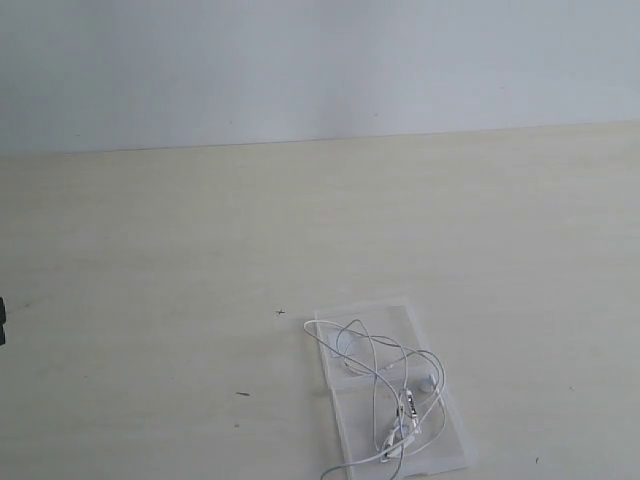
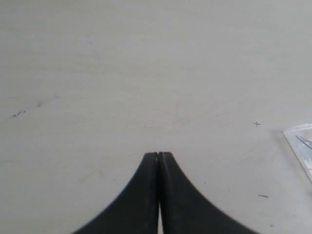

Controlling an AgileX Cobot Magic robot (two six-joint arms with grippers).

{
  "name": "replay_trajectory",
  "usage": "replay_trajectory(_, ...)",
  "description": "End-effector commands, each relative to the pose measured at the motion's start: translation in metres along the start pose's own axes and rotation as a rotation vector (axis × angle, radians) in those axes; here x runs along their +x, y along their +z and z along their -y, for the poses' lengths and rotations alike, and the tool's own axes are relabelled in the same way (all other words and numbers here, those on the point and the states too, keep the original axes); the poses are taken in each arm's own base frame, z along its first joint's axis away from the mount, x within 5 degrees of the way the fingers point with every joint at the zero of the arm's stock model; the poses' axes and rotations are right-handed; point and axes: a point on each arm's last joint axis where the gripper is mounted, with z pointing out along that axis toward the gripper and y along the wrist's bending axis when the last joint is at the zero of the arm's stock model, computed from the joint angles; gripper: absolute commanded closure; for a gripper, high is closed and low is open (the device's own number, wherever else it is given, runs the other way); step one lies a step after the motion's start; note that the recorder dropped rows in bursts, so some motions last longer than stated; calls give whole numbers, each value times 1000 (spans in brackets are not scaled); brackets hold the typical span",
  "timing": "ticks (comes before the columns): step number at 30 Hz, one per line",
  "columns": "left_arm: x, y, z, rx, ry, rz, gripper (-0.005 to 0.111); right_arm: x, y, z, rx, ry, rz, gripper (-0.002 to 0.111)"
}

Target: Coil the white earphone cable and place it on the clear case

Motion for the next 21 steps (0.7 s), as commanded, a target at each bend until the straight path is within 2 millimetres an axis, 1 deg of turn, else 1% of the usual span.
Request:
replay_trajectory(1,0,0,-1,-13,-6,3,107,62,16,-7,7,92,-21,108)
replay_trajectory(4,0,0,-1,-13,-6,3,107,104,19,-12,-7,105,-61,108)
replay_trajectory(6,0,0,-1,-13,-6,3,107,124,18,-14,-16,106,-74,108)
replay_trajectory(7,0,0,-1,-13,-6,3,107,131,18,-15,-19,107,-77,108)
replay_trajectory(8,0,0,-1,-13,-6,3,107,135,17,-16,-21,109,-79,108)
replay_trajectory(9,0,0,-1,-13,-6,3,107,134,17,-16,-20,119,-74,108)
replay_trajectory(11,0,0,-1,-13,-6,3,107,139,17,-15,-12,152,-130,108)
replay_trajectory(15,0,0,-1,-13,-6,3,107,140,17,-15,-11,150,-140,108)
replay_trajectory(21,0,0,-1,-13,-6,3,107,145,5,-14,11,136,-170,108)
